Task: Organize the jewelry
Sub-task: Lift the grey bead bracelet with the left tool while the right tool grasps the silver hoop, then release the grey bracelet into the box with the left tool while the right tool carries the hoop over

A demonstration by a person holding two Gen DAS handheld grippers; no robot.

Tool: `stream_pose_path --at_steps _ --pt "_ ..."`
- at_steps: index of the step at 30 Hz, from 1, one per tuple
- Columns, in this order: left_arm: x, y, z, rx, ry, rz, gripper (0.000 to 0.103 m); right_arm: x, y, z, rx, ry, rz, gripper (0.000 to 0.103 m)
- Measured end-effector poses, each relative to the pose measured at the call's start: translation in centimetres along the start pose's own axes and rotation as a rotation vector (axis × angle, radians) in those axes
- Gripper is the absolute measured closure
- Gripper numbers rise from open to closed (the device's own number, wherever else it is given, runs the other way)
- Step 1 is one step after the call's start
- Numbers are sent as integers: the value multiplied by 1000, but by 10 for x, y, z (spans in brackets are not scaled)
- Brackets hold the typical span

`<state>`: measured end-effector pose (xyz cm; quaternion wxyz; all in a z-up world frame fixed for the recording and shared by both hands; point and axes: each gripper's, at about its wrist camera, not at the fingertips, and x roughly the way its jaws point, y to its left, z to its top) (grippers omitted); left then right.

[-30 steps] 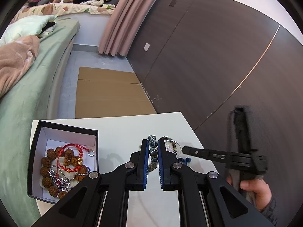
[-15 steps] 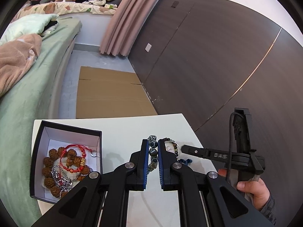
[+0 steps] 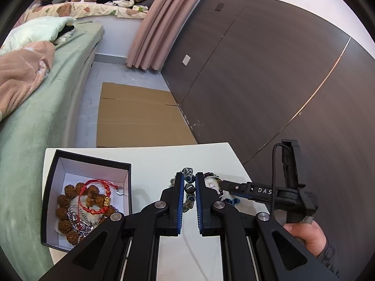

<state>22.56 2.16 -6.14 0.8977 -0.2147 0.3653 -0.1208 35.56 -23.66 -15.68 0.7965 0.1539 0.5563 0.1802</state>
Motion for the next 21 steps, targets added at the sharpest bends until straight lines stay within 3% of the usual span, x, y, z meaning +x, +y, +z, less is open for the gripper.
stream_pose_path --at_steps 1,3,4,11,21 --pt "-1 0 0 -1 -2 0 94 0 1 0 -3 -2 -11 58" --pt "-3 1 0 -1 -5 1 94 2 1 -1 -4 2 -12 86" --pt "-3 1 0 -1 -6 1 94 4 2 -1 -5 7 -21 93" --pt "-10 4 2 -3 -17 4 94 -10 2 -2 -14 -39 -26 98" --pt "-38 16 9 -32 -86 5 94 -42 39 -6 -71 -121 130 99"
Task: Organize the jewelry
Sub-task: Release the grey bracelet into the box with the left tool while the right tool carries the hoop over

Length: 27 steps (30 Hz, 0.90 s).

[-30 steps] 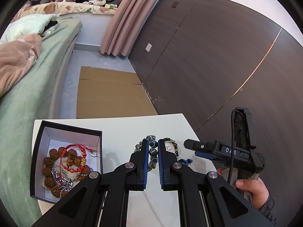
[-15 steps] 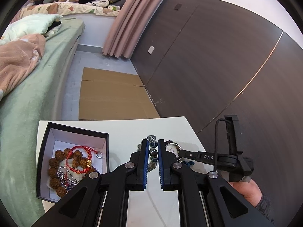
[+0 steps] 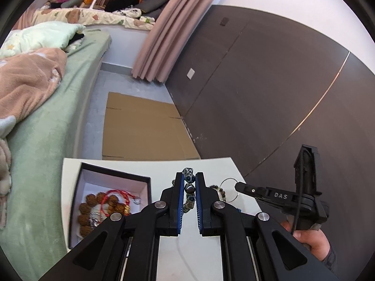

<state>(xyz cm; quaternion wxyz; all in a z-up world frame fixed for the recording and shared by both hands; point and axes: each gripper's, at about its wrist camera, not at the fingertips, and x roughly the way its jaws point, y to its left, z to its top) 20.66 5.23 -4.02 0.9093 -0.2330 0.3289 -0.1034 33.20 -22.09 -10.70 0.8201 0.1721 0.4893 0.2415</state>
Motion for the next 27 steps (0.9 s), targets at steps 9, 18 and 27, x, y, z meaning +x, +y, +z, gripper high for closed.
stream_pose_path --at_steps 9,18,27 --pt "-16 23 8 -45 -30 34 94 -4 49 -8 -54 -22 135 99" --pt "-2 56 5 -150 80 107 93 18 102 -25 -115 19 252 99" --pt "-26 81 7 -234 -4 125 1 49 139 -42 -168 78 290 99"
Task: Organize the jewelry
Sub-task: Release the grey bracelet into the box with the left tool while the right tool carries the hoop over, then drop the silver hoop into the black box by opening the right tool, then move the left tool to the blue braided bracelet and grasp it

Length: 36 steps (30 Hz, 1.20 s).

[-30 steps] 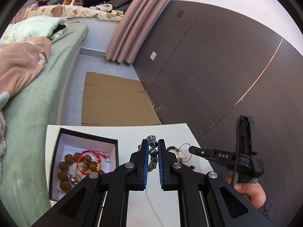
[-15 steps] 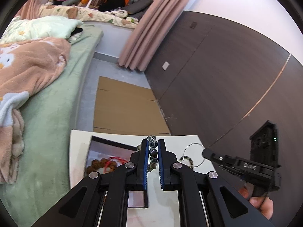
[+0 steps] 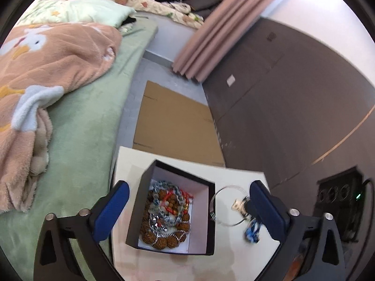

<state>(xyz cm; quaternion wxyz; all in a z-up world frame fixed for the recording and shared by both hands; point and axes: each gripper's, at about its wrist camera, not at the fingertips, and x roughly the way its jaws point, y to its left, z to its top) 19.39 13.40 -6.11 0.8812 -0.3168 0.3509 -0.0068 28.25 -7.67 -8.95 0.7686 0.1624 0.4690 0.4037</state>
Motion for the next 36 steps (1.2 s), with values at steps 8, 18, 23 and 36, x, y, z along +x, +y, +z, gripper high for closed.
stream_pose_path --at_steps 8,18,23,36 --pt "-8 11 8 -38 -18 5 1 22 0 -9 -10 95 -32 59" --pt "-5 8 7 -29 -18 0 1 -15 -14 -7 13 42 -57 0" --pt "2 -6 1 8 -2 7 1 -52 -33 -4 20 -5 -177 0" --pt "27 -77 -33 195 51 -59 1 -110 -90 -7 68 -30 -346 0"
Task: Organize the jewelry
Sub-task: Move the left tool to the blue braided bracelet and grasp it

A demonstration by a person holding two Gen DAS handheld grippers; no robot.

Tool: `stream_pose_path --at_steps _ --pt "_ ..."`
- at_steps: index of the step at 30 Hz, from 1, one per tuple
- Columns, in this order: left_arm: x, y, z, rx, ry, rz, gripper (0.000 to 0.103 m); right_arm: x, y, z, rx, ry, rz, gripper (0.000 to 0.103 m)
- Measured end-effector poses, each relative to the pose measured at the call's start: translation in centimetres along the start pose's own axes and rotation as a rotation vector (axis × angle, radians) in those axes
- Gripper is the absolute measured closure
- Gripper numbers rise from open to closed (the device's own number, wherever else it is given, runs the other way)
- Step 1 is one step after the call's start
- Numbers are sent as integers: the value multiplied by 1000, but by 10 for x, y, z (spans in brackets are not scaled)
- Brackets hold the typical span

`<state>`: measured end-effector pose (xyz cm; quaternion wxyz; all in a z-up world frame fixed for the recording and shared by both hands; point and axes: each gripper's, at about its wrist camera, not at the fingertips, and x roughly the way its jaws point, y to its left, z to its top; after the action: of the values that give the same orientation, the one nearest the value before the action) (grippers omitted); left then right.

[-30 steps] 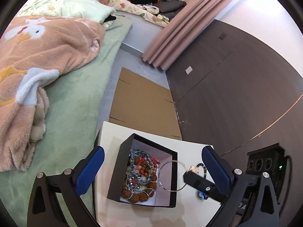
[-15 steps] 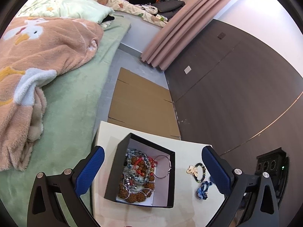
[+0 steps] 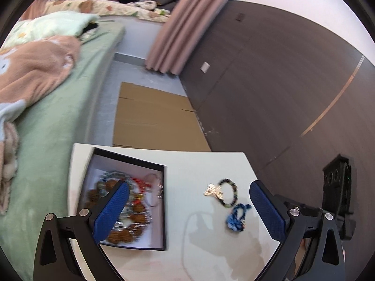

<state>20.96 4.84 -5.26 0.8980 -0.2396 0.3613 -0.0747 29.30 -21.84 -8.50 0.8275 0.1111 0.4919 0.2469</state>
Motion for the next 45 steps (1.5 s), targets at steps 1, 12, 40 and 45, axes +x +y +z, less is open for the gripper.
stream_pose_path --at_steps 1,12,40,45 --pt "3 -6 -2 13 4 -6 3 -3 -4 0 3 -1 -8 0" --pt "52 -55 -30 138 124 -38 30 -29 -57 4 37 -2 -74 0" --pt "142 -111 -91 328 250 97 44 -39 -102 1 55 28 -163 0" --pt "145 -117 -94 365 231 113 60 -39 -101 0 56 28 -165 0"
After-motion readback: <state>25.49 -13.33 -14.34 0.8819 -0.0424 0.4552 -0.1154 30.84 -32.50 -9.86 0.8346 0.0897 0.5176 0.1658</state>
